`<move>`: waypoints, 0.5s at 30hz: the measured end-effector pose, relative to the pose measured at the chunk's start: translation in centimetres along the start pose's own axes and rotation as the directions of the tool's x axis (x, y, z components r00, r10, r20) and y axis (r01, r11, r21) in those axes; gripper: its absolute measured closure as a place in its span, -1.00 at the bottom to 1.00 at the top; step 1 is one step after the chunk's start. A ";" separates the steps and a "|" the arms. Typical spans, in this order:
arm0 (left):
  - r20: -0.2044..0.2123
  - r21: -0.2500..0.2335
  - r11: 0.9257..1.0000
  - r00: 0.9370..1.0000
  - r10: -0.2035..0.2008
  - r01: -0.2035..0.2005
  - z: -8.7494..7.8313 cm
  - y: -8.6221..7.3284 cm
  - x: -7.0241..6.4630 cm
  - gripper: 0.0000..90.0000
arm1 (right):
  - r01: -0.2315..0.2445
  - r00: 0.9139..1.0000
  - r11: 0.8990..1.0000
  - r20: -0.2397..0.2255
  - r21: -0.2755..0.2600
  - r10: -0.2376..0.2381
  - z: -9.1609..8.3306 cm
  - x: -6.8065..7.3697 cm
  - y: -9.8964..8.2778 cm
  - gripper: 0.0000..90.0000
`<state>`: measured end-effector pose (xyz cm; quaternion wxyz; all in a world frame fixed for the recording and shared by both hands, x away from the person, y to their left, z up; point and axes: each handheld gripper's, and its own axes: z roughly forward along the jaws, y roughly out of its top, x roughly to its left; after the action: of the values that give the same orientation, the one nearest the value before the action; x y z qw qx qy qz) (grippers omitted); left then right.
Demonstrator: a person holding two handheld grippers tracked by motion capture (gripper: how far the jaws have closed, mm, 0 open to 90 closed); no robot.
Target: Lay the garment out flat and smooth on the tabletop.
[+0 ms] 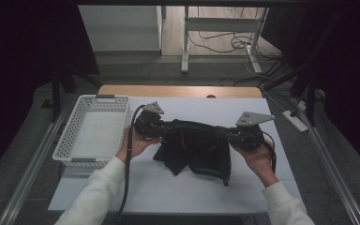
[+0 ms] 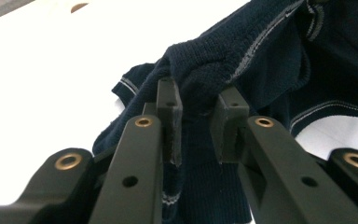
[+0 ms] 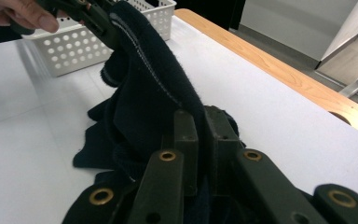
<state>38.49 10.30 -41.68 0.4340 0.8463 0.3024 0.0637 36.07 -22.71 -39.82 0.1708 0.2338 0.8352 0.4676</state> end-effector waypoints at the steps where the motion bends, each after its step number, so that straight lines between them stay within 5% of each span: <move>1: 0.001 -0.003 1.000 1.000 -0.006 0.006 0.1 0.0 0.1 0.65 | -0.007 1.000 1.000 0.000 0.000 0.007 0.1 -0.3 0.1 0.88; 15: -0.034 -0.046 0.998 0.998 -0.052 0.051 1.2 3.5 2.4 0.65 | -0.045 0.998 0.999 0.052 -0.009 0.045 0.8 -4.1 2.6 0.88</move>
<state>42.53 9.29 -40.12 0.4491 0.8270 0.3300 0.0741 40.50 -23.22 -37.74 0.1829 0.2641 0.8230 0.4684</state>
